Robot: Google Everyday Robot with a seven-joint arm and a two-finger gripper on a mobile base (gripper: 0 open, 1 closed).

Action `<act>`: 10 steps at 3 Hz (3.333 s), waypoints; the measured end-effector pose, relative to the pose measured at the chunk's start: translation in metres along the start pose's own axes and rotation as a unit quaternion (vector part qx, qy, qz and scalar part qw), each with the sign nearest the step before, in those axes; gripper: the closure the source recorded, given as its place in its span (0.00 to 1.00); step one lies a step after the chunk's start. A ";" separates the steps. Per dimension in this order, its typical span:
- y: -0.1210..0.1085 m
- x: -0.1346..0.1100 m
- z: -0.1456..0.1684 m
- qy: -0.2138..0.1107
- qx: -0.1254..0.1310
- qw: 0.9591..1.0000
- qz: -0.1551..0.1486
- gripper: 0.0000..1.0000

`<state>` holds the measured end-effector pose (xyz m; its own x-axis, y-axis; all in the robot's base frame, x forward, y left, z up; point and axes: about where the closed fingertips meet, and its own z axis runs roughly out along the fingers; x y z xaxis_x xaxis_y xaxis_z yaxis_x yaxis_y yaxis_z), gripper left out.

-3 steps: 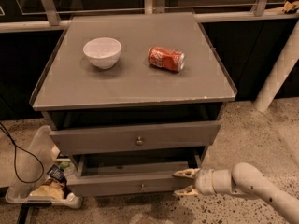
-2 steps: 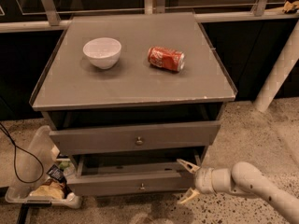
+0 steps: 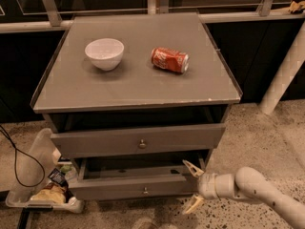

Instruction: Open middle drawer

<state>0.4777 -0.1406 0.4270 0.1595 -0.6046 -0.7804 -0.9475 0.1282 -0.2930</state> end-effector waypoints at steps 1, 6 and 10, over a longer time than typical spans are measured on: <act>0.008 0.022 0.020 0.009 -0.007 1.000 0.025 0.00; 0.056 0.008 -0.032 -0.032 -0.023 0.999 0.015 0.88; 0.055 0.005 -0.034 -0.032 -0.023 0.999 0.015 0.35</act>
Offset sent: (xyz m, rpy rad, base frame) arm 0.0016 0.0024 -0.0257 -0.0042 0.0427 -0.0183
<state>0.4167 -0.1633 0.4254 0.1462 -0.5486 -0.8232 -0.9637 0.1089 -0.2437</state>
